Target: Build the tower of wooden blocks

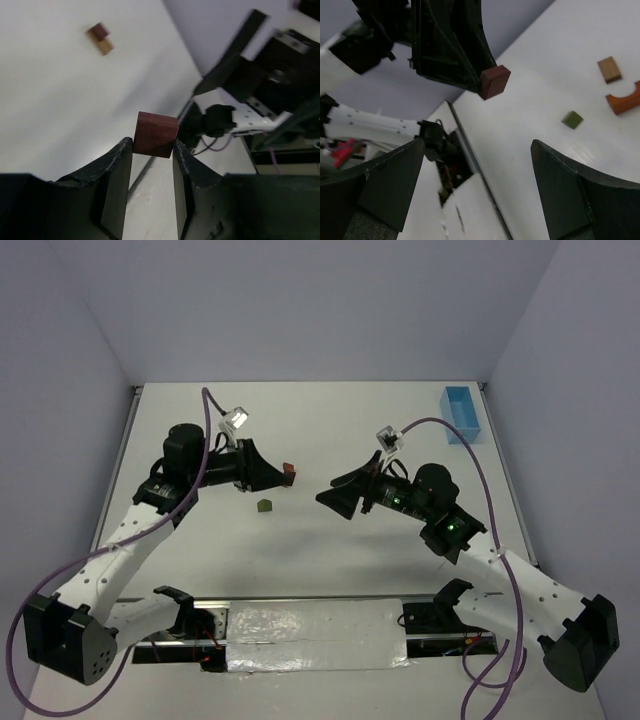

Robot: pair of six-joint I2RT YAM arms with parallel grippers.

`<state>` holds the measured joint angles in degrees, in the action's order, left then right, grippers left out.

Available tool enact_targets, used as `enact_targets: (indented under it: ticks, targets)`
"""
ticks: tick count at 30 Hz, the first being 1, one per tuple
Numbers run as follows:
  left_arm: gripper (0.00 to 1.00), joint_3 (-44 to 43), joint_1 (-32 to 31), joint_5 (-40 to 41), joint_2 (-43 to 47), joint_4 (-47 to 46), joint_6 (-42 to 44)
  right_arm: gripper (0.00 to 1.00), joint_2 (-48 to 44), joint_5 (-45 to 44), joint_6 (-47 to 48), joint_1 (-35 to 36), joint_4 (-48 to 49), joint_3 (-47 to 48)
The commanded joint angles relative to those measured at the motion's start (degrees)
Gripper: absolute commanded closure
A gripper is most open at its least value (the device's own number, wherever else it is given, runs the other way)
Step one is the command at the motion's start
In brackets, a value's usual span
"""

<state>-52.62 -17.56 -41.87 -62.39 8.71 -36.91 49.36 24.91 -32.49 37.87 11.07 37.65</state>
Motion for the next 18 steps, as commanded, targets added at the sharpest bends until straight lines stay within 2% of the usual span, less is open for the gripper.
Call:
enact_targets:
  ticks: [1,2,3,6,10,18]
  targets:
    - [0.94,2.24,-1.24,-10.6,4.37,-15.98,-11.06,0.07,1.78,2.53,-13.79,0.89,16.15,-0.29]
    - [0.94,3.13,-1.33,-12.0,6.38,-18.18,-14.48,0.12,2.48,2.08,-16.0,0.98,18.0,-1.34]
    - [0.94,4.44,-1.33,-12.27,7.19,-21.51,-15.73,0.15,3.71,1.82,-20.46,1.24,23.76,-2.22]
    - [0.94,5.77,-1.51,-12.45,10.0,-24.26,-18.55,0.19,6.87,2.6,-25.5,3.25,32.23,-3.2]
    - [0.94,6.56,-1.69,-13.5,12.2,-27.07,-21.88,0.22,9.96,1.55,-24.03,7.74,33.49,-0.13]
    - [0.95,7.09,-1.69,-14.29,13.7,-29.72,-24.0,0.26,11.11,1.73,-23.32,9.68,37.36,0.58]
